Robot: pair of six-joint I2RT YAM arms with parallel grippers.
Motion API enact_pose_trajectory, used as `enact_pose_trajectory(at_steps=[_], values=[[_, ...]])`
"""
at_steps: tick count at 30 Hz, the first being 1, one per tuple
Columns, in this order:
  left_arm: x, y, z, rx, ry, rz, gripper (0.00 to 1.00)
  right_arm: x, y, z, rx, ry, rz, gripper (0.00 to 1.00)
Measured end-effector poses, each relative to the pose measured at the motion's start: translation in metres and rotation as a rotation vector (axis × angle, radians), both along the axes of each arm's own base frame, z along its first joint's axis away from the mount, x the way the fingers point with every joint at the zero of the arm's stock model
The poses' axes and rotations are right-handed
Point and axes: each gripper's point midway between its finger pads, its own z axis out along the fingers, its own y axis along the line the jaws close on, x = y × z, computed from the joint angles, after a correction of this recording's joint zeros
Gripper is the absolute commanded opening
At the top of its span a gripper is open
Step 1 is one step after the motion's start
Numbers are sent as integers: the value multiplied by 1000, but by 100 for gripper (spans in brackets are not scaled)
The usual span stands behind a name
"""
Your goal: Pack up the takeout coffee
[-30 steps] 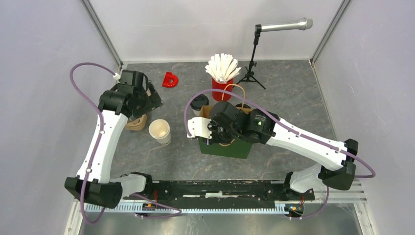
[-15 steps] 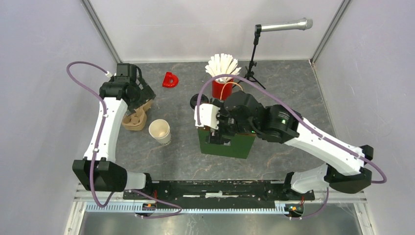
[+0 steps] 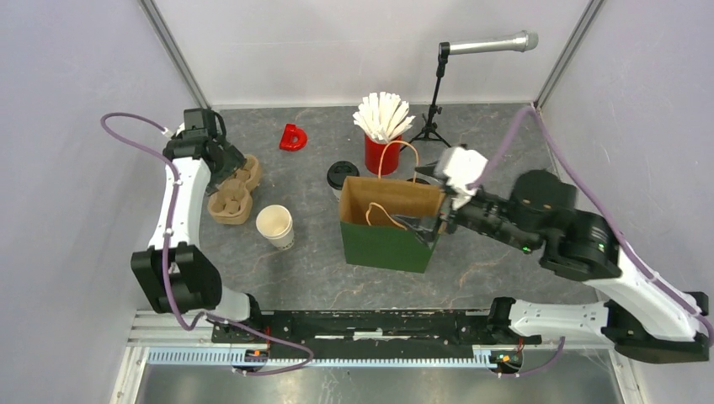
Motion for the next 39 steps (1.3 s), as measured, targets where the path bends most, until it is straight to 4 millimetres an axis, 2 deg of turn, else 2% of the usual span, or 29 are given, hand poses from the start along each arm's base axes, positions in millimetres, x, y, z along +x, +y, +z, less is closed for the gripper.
enact_pose_trajectory(at_steps=[4,6,9,15,17,19,26,31,39], values=[[9,20,-25,-1,58,53,81,-6,-16,22,136,2,-25,98],[14,24,-35,3,78,56,82,-6,-20,27,162,2,-38,97],[18,27,-46,25,116,6,78,-3,-20,24,156,9,-54,97],[26,33,-63,101,233,-214,71,1,-19,16,117,9,-74,97],[25,34,-63,125,250,-270,67,2,-20,15,107,3,-78,97],[27,35,-63,146,252,-333,69,3,-21,14,100,-4,-83,97],[43,22,-59,158,198,-566,68,7,-17,10,74,-11,-89,97],[50,23,-52,183,176,-614,68,9,-14,6,60,-7,-90,97],[55,32,-49,213,160,-638,56,10,-16,2,42,-5,-101,97]])
